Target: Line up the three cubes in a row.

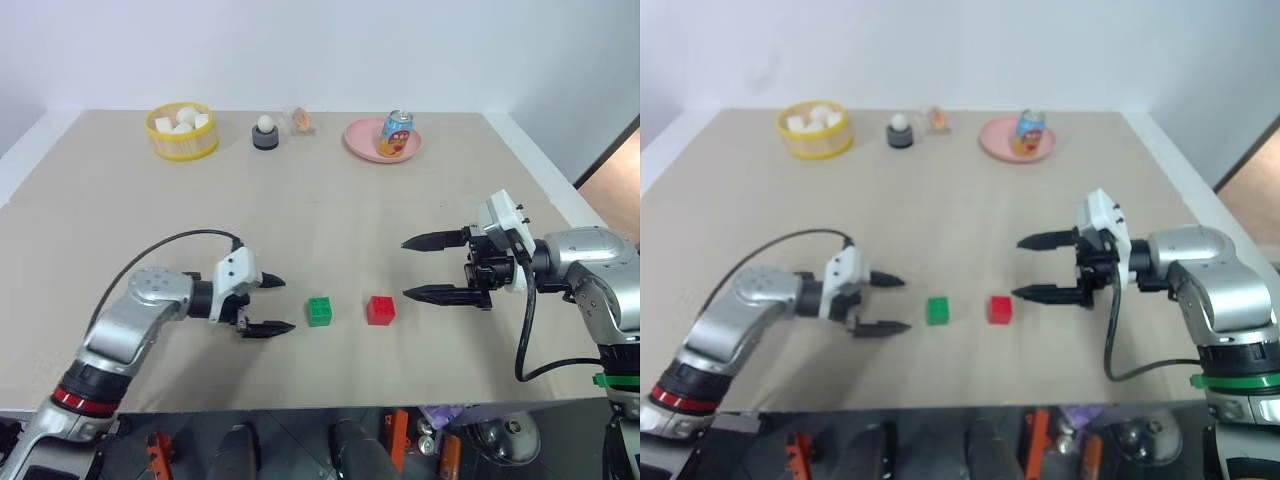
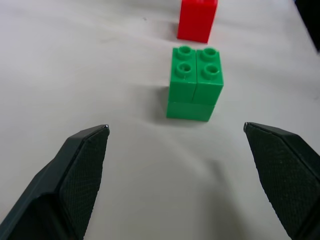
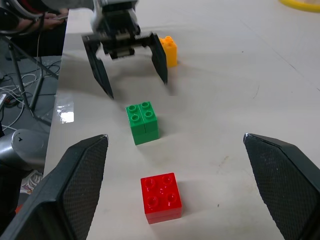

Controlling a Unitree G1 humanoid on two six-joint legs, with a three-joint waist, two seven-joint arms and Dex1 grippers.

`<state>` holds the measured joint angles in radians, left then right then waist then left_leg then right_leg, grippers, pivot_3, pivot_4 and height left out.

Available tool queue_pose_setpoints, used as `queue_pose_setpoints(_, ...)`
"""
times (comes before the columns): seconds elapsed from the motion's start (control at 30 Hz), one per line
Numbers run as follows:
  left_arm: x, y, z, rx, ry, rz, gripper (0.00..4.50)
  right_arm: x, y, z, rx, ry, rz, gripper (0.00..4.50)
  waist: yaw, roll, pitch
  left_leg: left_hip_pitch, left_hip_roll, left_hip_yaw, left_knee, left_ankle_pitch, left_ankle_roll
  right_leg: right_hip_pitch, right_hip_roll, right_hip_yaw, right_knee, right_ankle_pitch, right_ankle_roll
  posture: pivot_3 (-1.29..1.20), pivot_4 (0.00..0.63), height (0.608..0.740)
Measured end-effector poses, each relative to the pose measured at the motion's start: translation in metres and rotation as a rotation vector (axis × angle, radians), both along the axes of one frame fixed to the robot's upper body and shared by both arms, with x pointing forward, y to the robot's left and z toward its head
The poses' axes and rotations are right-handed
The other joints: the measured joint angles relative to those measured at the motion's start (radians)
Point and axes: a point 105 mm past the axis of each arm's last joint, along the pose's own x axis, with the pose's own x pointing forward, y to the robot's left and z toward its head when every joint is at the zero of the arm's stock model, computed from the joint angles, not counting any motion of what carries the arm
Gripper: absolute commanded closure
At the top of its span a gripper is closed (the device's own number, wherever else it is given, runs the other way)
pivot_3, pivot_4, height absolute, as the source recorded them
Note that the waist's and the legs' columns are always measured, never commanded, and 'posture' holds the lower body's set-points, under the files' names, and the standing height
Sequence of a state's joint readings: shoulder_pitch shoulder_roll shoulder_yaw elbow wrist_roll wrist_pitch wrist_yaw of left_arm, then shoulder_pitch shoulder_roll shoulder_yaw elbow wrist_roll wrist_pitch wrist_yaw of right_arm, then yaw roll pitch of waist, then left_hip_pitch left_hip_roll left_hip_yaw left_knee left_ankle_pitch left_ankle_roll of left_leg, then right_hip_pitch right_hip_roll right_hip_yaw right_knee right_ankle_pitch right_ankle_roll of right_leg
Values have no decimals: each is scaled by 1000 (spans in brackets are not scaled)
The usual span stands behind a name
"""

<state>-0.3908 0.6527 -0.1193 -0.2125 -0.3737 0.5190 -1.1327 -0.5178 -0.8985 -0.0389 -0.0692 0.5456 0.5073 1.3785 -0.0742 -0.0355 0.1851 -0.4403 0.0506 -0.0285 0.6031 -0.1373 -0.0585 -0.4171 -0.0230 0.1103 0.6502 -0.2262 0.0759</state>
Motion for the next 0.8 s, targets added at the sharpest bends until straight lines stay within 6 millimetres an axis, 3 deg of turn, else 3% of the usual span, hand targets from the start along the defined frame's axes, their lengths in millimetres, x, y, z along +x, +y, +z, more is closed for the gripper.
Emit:
queue_pose_setpoints(0.1, -3, 7, 28, -81, -28, 61, 39, 0, -1, 0, 2, 5, 1, 0, 0, 0, 0, 0, 0, 0, 0, 0, 0, 0, 0, 0, 0, 0, 0, 0, 150, 740)
queue_pose_setpoints(0.27, 2, 27, 53, -173, -47, 218, 39, 1, -2, 0, 3, 9, -1, 0, 0, 0, 0, 1, 0, 0, 0, 0, 0, 0, 0, 0, 0, 0, 0, 0, 150, 740)
queue_pose_setpoints(0.4, 13, 59, 78, -265, -146, 473, 39, 3, -3, 1, 7, 8, -7, 0, -1, 0, 0, 1, 0, 0, 0, 0, 0, 1, 0, 0, 0, 0, 0, 0, 150, 740)
queue_pose_setpoints(0.47, 10, 72, 74, -270, -151, 537, 39, 3, -3, 1, 8, 9, -4, 0, -2, 0, 0, 1, 0, 1, 0, 0, 0, 0, 0, 0, 0, 0, 0, 0, 150, 740)
queue_pose_setpoints(0.67, -26, 129, 1, -86, -49, 622, 39, 4, 1, 4, 12, 2, 15, 0, -5, 0, 0, 1, 1, 2, -2, -1, -1, -2, 0, 0, 0, -1, -3, 0, 150, 740)
queue_pose_setpoints(0.8, -33, 143, -12, -87, -54, 610, 39, 5, 7, 2, 16, 7, 39, 0, 4, -1, 0, 1, 1, 4, 0, -1, -1, -6, -3, -1, -1, 0, -4, 0, 150, 740)
